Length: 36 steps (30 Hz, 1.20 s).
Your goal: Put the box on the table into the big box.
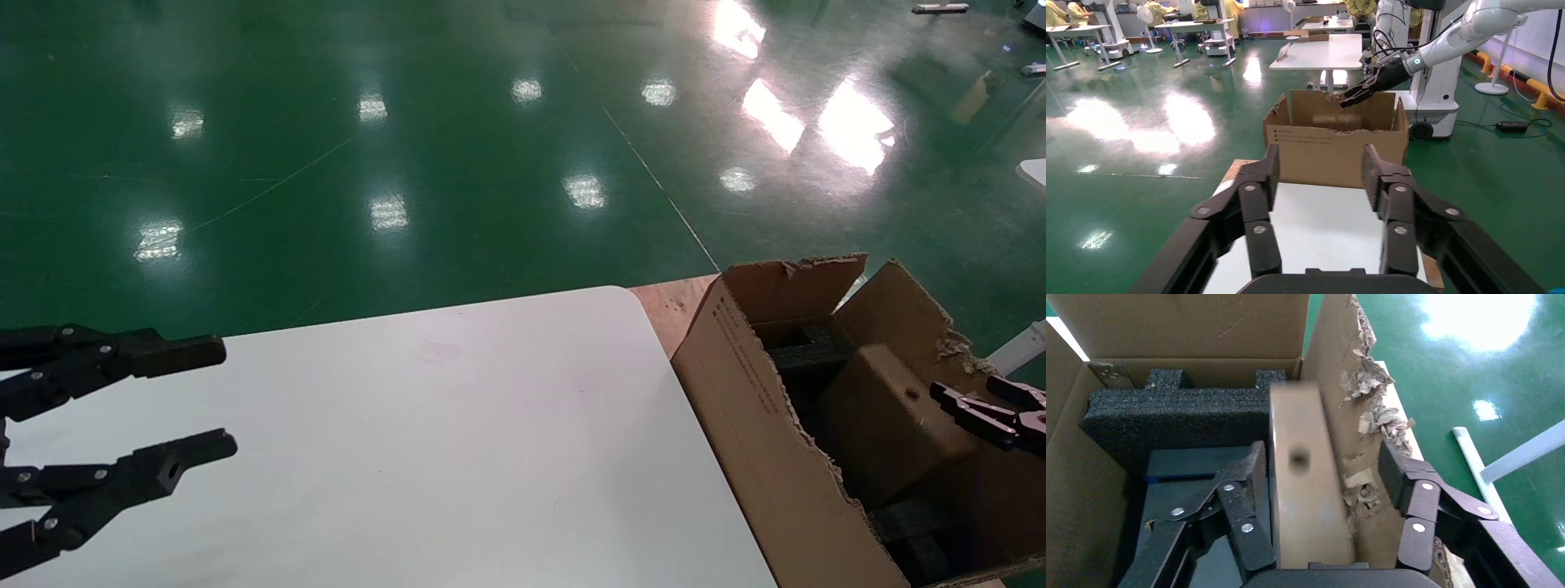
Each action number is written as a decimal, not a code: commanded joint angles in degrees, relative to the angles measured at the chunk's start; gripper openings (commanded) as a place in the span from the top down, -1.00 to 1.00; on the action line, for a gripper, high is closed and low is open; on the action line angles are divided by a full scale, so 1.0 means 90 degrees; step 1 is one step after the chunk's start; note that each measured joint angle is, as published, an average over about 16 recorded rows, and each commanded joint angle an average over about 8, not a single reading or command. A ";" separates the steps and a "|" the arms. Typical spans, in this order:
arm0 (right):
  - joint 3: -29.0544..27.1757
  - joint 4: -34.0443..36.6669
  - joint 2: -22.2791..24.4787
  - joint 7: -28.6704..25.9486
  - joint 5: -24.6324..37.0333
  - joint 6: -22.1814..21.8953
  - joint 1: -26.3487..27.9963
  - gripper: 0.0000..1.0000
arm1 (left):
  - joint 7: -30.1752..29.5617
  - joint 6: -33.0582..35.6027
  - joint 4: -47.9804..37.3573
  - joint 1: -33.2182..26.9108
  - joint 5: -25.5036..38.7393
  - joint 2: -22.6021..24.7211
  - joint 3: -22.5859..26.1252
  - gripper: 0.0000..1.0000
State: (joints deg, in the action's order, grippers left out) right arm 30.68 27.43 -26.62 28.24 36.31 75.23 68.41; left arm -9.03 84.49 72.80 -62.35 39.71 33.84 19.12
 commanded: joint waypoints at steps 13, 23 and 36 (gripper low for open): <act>0.0006 -0.0436 -0.0023 0.0318 -0.0076 0.0420 0.0269 -1.00 | 0.0001 0.0000 -0.0002 -0.0001 0.0000 0.0000 0.0001 -1.00; 0.0199 -0.1259 -0.0237 0.0642 0.0013 0.0844 0.1140 -1.00 | 0.0002 0.0001 -0.0003 -0.0002 -0.0001 0.0000 0.0003 -1.00; 0.0457 -0.1818 -0.0365 0.0972 0.0235 0.0745 0.1650 -1.00 | 0.0003 -0.0002 -0.0004 0.0000 -0.0003 -0.0001 0.0002 -1.00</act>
State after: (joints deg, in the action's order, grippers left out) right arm 34.57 10.66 -29.92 36.62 38.36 82.07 83.00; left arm -9.00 84.48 72.76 -62.35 39.68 33.83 19.14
